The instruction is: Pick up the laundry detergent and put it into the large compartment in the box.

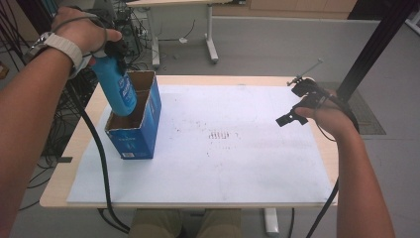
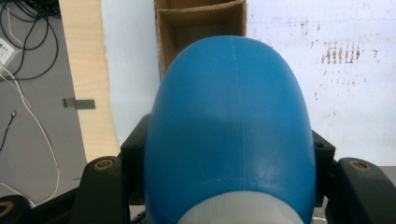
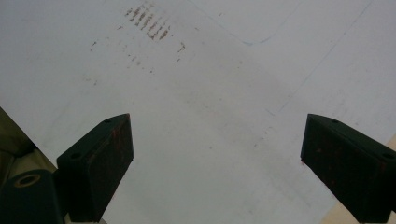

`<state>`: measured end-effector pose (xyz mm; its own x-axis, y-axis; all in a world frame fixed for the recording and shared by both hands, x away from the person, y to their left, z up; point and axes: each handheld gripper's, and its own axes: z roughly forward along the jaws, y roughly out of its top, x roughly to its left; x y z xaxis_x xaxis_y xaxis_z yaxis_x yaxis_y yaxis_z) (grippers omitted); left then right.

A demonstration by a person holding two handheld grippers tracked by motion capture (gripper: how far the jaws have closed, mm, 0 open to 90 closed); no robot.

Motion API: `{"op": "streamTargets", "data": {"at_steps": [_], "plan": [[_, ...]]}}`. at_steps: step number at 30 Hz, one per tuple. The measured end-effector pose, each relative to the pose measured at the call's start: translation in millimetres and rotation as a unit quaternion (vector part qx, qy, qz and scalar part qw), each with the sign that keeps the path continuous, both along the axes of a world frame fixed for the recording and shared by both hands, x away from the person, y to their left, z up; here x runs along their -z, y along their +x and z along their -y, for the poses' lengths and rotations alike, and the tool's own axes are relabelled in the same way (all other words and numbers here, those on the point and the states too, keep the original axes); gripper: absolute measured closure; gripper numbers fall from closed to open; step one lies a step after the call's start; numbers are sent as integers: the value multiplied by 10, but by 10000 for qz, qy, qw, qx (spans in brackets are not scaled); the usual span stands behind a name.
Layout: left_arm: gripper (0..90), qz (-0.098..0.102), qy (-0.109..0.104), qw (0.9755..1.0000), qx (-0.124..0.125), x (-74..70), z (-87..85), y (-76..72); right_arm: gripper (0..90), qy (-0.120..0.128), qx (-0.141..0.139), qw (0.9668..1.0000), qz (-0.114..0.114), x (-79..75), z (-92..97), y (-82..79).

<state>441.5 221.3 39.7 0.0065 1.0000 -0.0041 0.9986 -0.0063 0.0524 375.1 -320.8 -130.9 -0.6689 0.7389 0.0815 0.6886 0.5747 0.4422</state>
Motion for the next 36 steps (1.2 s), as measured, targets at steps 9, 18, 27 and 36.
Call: {"op": "streamTargets", "data": {"at_steps": [9,18,27,36], "plan": [[388,56,19,10000,22,58,19,16,93,-3,-11,10000,-13,6,-9,12],[389,50,97,9999,22,131,47,45,93,-53,-4,10000,-26,25,-11,13],[389,30,153,9999,33,239,61,85,93,-50,6,10000,-50,48,-20,28],[388,-8,123,9999,38,392,48,124,93,-53,13,10000,-68,59,-16,26]]}}
